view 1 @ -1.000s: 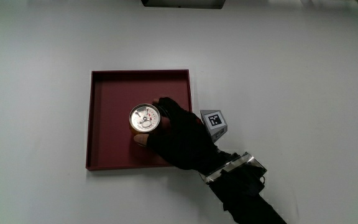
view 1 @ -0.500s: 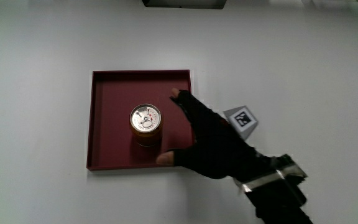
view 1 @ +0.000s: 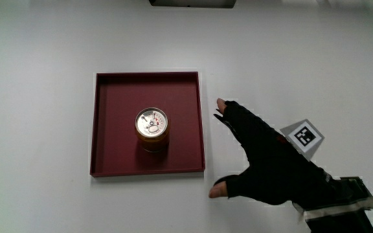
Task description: Place red bull into plate
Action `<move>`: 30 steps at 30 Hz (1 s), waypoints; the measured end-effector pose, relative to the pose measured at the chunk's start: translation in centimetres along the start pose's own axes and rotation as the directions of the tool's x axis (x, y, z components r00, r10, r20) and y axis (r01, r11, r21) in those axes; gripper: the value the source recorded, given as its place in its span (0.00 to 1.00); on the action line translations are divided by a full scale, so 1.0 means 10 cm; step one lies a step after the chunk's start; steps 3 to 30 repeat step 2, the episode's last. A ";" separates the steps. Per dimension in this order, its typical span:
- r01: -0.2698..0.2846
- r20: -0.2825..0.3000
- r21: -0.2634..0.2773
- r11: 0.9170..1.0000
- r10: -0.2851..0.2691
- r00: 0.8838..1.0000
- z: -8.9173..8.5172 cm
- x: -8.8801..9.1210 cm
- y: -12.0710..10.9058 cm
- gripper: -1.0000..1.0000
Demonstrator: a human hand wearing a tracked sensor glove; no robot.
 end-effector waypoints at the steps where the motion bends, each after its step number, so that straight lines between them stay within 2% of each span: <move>1: 0.006 0.038 0.003 1.000 -0.006 0.999 0.01 0.00 -0.03 0.00; 2: -0.013 0.021 0.004 1.000 0.013 1.000 0.02 0.00 -0.05 0.00; 30: -0.013 0.021 0.004 1.000 0.013 1.000 0.02 0.00 -0.05 0.00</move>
